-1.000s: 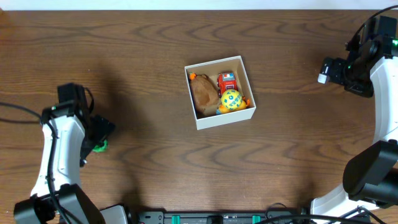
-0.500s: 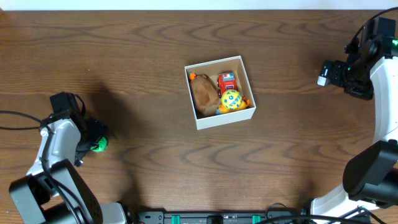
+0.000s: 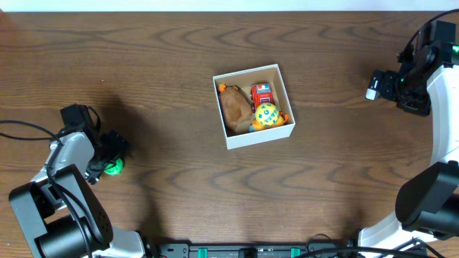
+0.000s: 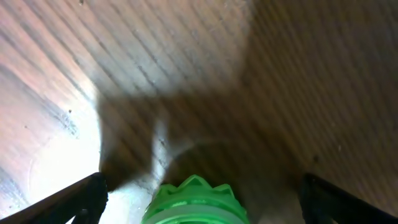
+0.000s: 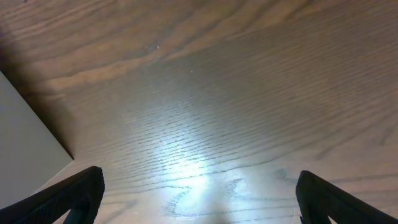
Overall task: Pack container
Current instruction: 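Lower the left gripper onto the green spiky ball and grasp it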
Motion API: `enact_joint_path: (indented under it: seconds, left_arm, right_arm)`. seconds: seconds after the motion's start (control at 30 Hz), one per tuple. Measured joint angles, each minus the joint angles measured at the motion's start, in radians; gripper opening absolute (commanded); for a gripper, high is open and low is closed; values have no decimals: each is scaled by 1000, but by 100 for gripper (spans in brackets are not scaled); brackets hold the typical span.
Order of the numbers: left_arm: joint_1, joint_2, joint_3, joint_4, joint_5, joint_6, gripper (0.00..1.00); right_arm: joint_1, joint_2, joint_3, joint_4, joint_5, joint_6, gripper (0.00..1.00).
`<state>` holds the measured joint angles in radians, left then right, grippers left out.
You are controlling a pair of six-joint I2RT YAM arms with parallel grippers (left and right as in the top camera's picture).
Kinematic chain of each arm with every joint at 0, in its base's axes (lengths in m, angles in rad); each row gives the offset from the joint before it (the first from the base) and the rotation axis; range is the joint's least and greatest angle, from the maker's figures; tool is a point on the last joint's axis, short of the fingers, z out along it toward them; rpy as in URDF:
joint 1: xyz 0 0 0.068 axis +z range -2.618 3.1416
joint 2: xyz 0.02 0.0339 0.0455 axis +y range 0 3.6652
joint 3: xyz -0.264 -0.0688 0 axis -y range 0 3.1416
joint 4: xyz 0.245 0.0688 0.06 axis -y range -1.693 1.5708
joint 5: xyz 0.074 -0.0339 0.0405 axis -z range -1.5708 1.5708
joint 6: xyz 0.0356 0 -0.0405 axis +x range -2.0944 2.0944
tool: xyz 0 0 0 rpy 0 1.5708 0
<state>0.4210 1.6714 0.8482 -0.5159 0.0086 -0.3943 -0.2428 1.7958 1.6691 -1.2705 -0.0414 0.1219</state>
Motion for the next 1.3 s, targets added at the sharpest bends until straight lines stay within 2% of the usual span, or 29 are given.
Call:
enact_joint_path:
  seconds: [0.1,0.37,0.93,1.17,1.3]
  left_arm:
    - [0,4,4,0,1,5,99]
    - [0,6,8,-5,5,7,75]
    - [0,8,14,-53,19,7,57]
    - [0,8,15,-60,22,6,56]
    - [0,9,21,-85,22,6,51]
  right_arm:
    - [0,0,0,0,0,0,99]
    - [0,0,0,0,0,0,99]
    - [0,0,0,0,0,0,99]
    - [0,0,0,0,0,0,99]
    - [0,0,0,0,0,0,99]
